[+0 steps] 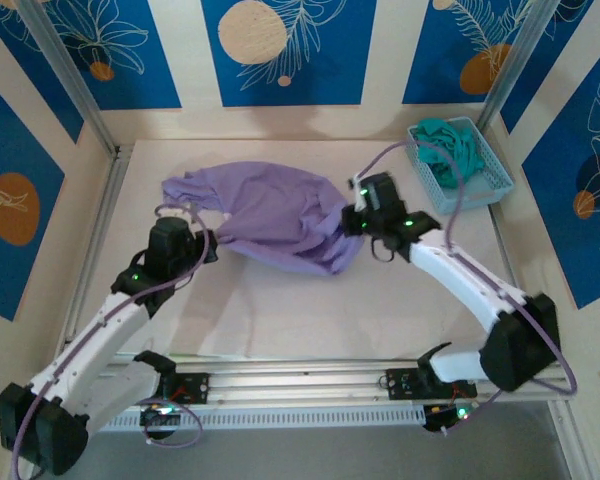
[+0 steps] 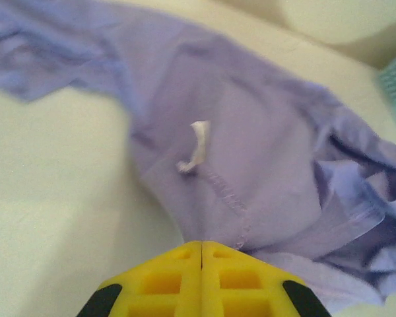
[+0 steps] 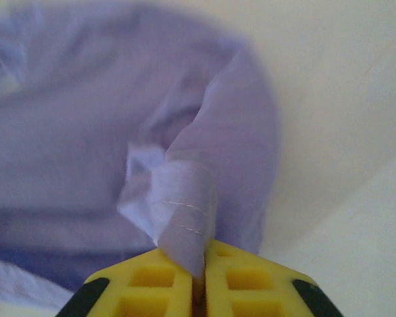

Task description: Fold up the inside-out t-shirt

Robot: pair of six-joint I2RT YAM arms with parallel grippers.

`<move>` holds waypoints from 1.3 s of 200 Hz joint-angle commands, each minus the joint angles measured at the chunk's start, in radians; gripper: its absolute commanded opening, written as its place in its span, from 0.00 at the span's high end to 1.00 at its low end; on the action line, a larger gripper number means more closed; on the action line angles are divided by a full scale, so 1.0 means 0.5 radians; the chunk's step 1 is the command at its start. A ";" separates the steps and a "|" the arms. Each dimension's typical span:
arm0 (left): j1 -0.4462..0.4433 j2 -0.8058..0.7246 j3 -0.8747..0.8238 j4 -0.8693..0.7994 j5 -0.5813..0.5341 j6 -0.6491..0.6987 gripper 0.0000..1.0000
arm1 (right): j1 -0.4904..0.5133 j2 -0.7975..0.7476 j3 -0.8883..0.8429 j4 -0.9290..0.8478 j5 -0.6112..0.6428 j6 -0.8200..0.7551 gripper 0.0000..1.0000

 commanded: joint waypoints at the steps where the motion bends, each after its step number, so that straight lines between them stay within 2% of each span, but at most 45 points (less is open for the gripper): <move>1: 0.054 -0.140 -0.230 -0.342 -0.132 -0.020 1.00 | 0.104 0.211 -0.115 -0.190 0.036 0.123 0.79; 28: 0.055 -0.261 -0.378 -0.444 -0.110 -0.065 1.00 | 0.102 0.262 -0.171 -0.269 -0.112 0.152 0.51; 44: 0.055 -0.301 -0.400 -0.479 -0.128 -0.060 1.00 | 0.024 0.212 -0.216 -0.243 -0.290 0.195 0.43; 72: 0.059 -0.329 -0.395 -0.492 -0.161 -0.028 1.00 | -0.202 0.162 -0.318 -0.107 -0.653 0.284 0.39; 104: 0.059 -0.304 -0.397 -0.448 -0.119 -0.028 1.00 | -0.321 0.223 -0.366 -0.101 -0.749 0.271 0.39; 126: 0.059 -0.284 -0.393 -0.421 -0.098 -0.024 1.00 | -0.359 0.249 -0.456 0.008 -0.903 0.323 0.40; 154: 0.059 -0.256 -0.400 -0.389 -0.082 -0.019 1.00 | -0.364 0.358 -0.507 0.215 -1.124 0.408 0.47; 174: 0.059 -0.247 -0.400 -0.374 -0.074 -0.019 1.00 | -0.371 0.449 -0.499 0.320 -1.229 0.440 0.76; 195: 0.057 -0.254 -0.380 -0.354 -0.072 -0.023 1.00 | -0.392 0.388 -0.483 0.340 -1.273 0.423 0.95; 213: 0.059 -0.269 -0.317 -0.338 -0.072 -0.032 1.00 | -0.457 0.167 -0.419 0.205 -1.179 0.334 1.00; 229: 0.060 -0.293 -0.185 -0.315 -0.070 -0.023 1.00 | -0.570 -0.101 -0.309 0.093 -1.094 0.280 1.00; 260: 0.069 -0.267 0.303 -0.210 -0.007 0.021 1.00 | -0.851 -0.532 0.032 0.058 -1.011 0.314 1.00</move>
